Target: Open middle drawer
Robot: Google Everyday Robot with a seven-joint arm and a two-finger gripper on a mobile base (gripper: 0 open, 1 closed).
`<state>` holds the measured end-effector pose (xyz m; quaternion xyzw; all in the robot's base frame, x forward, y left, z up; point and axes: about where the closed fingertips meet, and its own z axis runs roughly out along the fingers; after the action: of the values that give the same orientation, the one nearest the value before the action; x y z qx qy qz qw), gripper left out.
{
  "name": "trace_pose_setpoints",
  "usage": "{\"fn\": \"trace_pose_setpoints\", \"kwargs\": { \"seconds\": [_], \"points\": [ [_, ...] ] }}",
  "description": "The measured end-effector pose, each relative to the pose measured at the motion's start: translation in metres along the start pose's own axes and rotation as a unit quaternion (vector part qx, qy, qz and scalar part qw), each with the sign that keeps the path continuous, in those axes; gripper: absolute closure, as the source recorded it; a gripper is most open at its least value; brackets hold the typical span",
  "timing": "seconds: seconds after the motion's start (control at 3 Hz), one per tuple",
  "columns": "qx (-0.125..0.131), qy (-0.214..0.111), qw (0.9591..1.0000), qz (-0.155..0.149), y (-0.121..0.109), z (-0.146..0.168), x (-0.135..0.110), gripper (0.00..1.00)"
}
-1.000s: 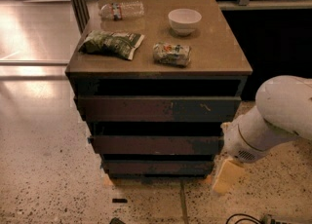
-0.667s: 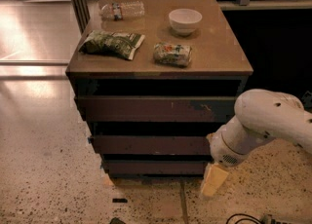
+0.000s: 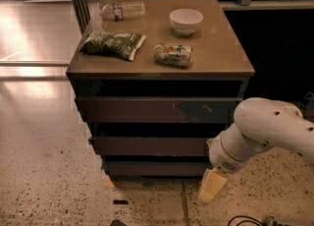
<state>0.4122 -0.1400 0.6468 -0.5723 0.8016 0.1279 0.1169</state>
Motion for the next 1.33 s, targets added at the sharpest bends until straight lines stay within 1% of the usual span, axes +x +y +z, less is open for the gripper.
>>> {"fn": "trace_pose_setpoints", "kwargs": {
  "seconds": [0.33,0.67,1.0,1.33],
  "points": [
    [-0.024,-0.028,0.9990,0.026,0.021,0.057,-0.001,0.00],
    [-0.058,-0.090,0.9935,0.040,0.025,0.125,-0.028,0.00],
    [-0.093,-0.102,0.9889,0.057,0.036,0.163,-0.023,0.00],
    [-0.093,-0.102,0.9889,0.057,0.036,0.163,-0.023,0.00]
  ]
}}
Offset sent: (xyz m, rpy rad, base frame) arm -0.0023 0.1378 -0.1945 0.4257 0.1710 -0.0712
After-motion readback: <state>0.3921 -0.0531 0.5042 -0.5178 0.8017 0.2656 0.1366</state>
